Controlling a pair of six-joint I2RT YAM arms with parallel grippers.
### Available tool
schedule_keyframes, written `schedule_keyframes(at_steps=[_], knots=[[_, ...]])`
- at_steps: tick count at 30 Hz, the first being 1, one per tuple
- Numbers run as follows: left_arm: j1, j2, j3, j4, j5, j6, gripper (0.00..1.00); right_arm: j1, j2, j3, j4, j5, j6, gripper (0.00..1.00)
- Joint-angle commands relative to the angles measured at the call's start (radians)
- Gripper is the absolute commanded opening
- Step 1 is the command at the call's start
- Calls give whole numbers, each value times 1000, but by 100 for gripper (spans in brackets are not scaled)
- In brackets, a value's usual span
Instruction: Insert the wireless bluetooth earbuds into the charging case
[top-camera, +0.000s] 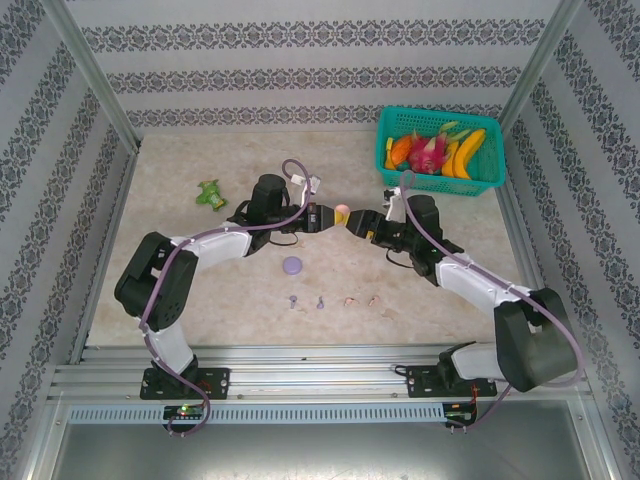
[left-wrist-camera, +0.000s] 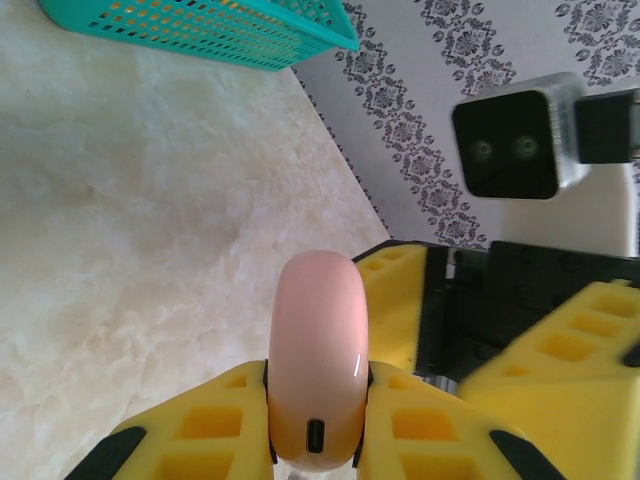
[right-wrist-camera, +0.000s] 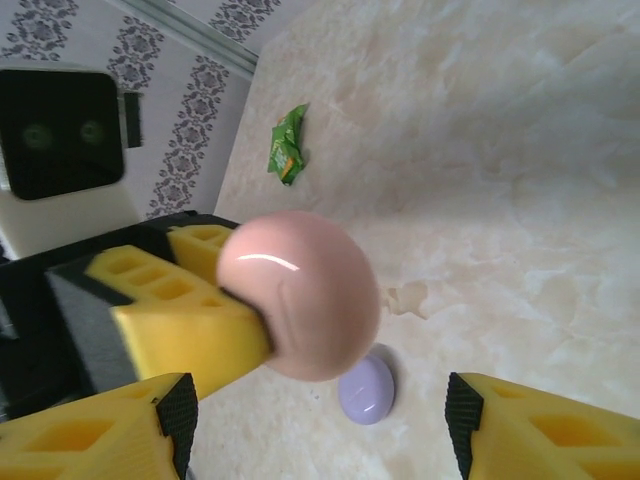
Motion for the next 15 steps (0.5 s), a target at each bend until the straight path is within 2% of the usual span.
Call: schedule_keyframes(at_steps=[1, 9, 15], knots=[[4, -44, 26, 10, 36, 6, 0, -2, 29, 29, 35, 14, -28, 66], [3, -66, 22, 12, 55, 6, 0, -65, 80, -10, 84, 23, 5, 61], [-3, -69, 25, 19, 62, 4, 0, -68, 120, -1, 95, 14, 16, 60]])
